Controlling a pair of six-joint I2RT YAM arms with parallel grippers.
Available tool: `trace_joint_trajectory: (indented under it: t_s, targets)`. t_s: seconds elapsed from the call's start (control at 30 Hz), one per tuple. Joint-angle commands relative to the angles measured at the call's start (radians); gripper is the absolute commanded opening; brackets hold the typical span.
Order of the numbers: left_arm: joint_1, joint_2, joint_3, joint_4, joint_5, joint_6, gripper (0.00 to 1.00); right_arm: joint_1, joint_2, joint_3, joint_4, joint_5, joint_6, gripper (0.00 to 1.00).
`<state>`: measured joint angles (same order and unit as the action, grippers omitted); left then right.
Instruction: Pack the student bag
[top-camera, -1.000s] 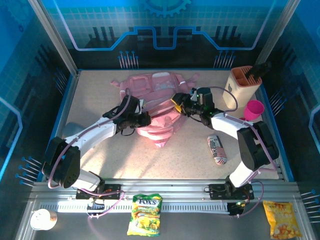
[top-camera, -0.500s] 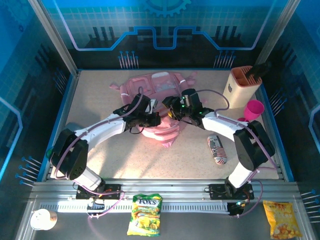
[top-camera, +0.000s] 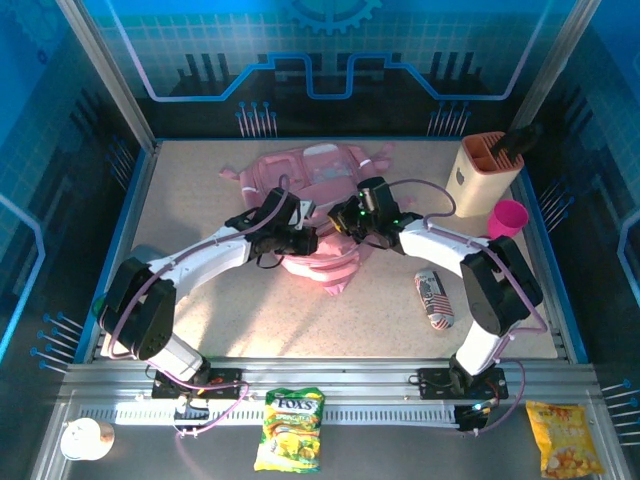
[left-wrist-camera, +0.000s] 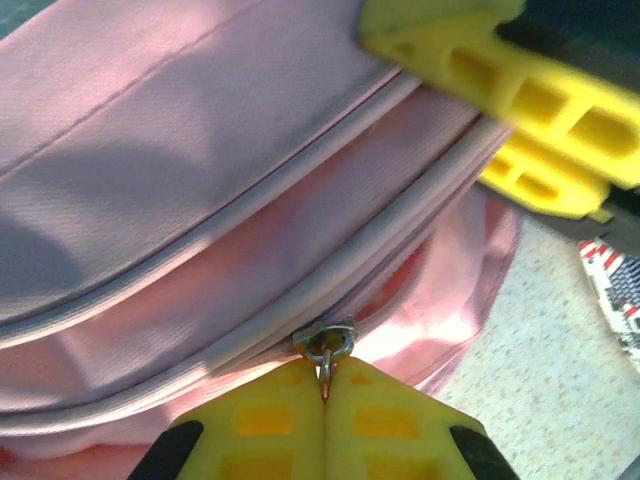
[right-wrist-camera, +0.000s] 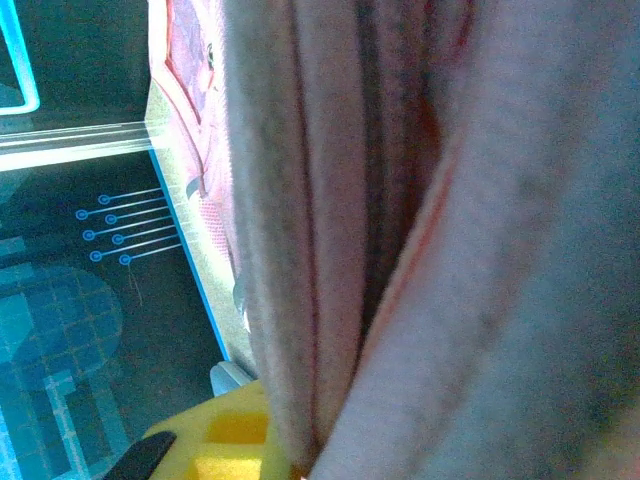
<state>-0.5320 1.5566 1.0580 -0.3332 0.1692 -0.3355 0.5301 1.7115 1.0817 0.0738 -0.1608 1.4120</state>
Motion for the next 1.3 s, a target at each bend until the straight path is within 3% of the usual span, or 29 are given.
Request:
trace_joint_trajectory:
  t_s: [0.0, 0.3, 0.5, 0.83, 1.1, 1.27]
  targets:
    - [0.020, -0.057, 0.001, -0.130, -0.039, 0.121, 0.00, -0.062, -0.083, 0.026, -0.039, 0.034, -0.102, 0.15]
    - [0.110, -0.024, 0.020, -0.217, -0.072, 0.183, 0.00, -0.170, -0.156, 0.000, -0.069, -0.075, -0.157, 0.13]
    - [0.187, 0.033, 0.071, -0.239, -0.163, 0.276, 0.00, -0.190, -0.175, 0.014, -0.099, -0.111, -0.202, 0.13]
    - [0.319, 0.206, 0.260, -0.128, -0.152, 0.336, 0.00, -0.196, -0.153, 0.008, -0.091, -0.203, -0.232, 0.12]
    - [0.338, 0.306, 0.390, -0.091, -0.204, 0.406, 0.11, -0.184, -0.124, 0.015, -0.105, -0.261, -0.263, 0.12]
    - [0.343, 0.295, 0.399, -0.089, -0.251, 0.358, 0.18, -0.170, -0.102, 0.013, -0.089, -0.261, -0.248, 0.15]
